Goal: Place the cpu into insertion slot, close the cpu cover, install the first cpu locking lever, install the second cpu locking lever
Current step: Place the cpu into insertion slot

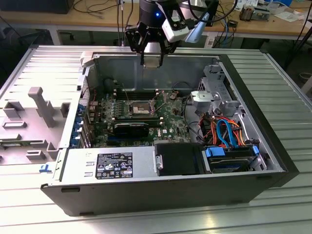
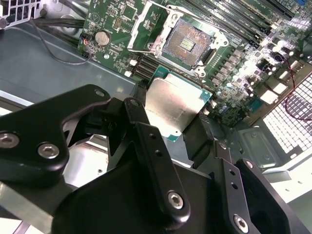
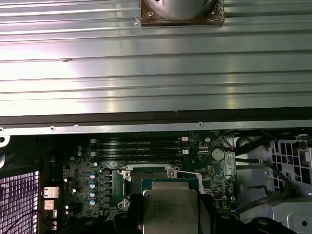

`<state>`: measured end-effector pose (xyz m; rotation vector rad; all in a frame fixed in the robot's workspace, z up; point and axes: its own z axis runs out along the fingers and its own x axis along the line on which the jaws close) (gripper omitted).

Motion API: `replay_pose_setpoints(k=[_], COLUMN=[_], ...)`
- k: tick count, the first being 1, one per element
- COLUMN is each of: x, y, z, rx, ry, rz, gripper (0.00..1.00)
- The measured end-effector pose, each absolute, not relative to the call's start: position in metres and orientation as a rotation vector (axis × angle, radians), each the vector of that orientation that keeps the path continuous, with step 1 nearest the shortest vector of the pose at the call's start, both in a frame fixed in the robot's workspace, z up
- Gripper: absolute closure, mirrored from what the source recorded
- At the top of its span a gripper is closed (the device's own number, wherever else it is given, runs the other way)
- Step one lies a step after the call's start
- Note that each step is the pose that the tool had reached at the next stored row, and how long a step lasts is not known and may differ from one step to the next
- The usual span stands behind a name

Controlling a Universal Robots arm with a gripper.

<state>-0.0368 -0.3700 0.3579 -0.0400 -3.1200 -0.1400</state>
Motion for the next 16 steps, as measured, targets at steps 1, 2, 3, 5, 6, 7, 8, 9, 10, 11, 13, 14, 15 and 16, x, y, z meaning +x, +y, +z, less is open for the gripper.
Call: replay_pose_setpoints(k=[1,2,3,5,6,7,8,9,10,11,13,14,15,16], x=[-0.0368,-0.0368,-0.0368,-0.0368,-0.0368,-0.0368,-0.0368,-0.0368,-0.0368,-0.0368,-0.0368,-0.0368,-0.0368,-0.0368], y=[-0.3701,-0.3701,-0.3701,-0.3702,-0.3703,-0.3704,-0.3705,-0.3705,-0.3706,-0.3707,-0.3710,-0.3711,-0.3711,-0.3713], z=[0.3578,0.3576,0.3575,0.3571,0.3568,0.3566,0.3564,0.3562,0.3561,0.3559,0.3555,0.3552,0.3550,0.3547], rx=[-0.040,-0.040,-0.040,-0.040,-0.040,-0.040,-0.040,-0.040,-0.040,-0.040,-0.040,-0.040,-0.040,-0.040], ry=[-3.120,-3.120,-3.120,-3.120,-3.120,-3.120,-3.120,-3.120,-3.120,-3.120,-3.120,-3.120,-3.120,-3.120], rz=[-0.140,-0.140,-0.140,-0.140,-0.140,-0.140,-0.140,-0.140,-0.140,-0.140,-0.140,-0.140,-0.140,-0.140], gripper=[0.46,0.46,0.46,0.46,0.46,0.46,0.46,0.46,0.46,0.46,0.46,0.46,0.46,0.46])
